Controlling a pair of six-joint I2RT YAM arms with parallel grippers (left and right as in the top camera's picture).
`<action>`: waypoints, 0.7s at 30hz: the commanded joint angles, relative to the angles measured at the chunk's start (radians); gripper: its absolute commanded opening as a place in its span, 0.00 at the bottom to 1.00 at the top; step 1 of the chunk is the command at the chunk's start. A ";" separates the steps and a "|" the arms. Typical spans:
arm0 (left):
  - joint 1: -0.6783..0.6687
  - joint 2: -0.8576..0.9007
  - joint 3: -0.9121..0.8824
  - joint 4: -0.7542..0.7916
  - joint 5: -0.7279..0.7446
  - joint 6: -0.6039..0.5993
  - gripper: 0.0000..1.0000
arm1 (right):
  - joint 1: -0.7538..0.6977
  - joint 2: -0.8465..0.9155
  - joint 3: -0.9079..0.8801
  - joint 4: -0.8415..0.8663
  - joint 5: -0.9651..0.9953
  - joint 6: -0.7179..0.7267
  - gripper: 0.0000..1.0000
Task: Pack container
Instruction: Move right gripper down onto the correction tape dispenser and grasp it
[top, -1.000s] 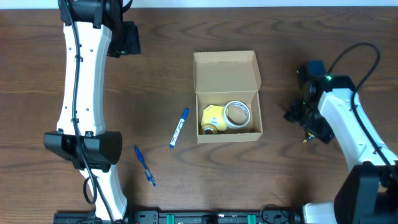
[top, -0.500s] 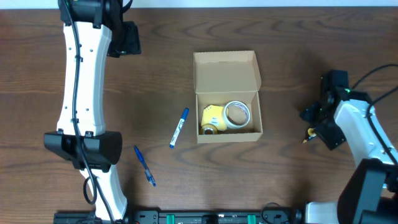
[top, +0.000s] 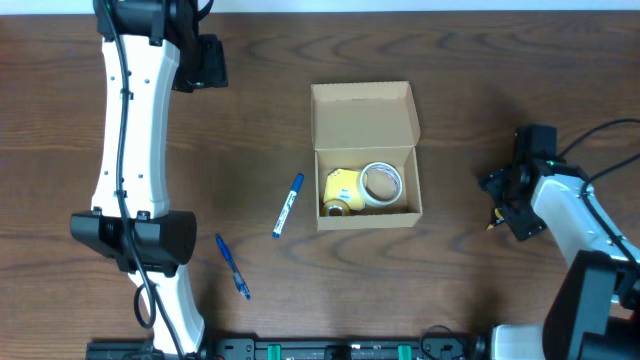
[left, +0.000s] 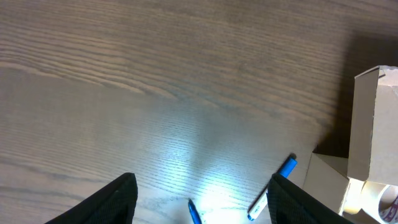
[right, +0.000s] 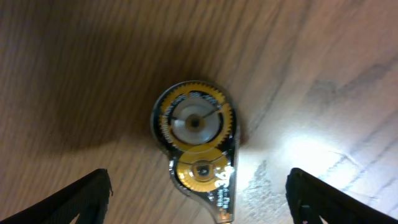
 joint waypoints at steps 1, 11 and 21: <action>0.003 -0.011 0.023 -0.009 0.007 0.004 0.68 | -0.009 -0.010 -0.007 0.004 -0.035 -0.057 0.85; 0.003 -0.011 0.023 -0.014 0.007 0.012 0.68 | -0.011 0.013 -0.019 0.006 -0.035 -0.151 0.81; 0.003 -0.011 0.023 -0.014 0.007 0.012 0.68 | -0.076 0.013 -0.064 0.057 -0.065 -0.205 0.61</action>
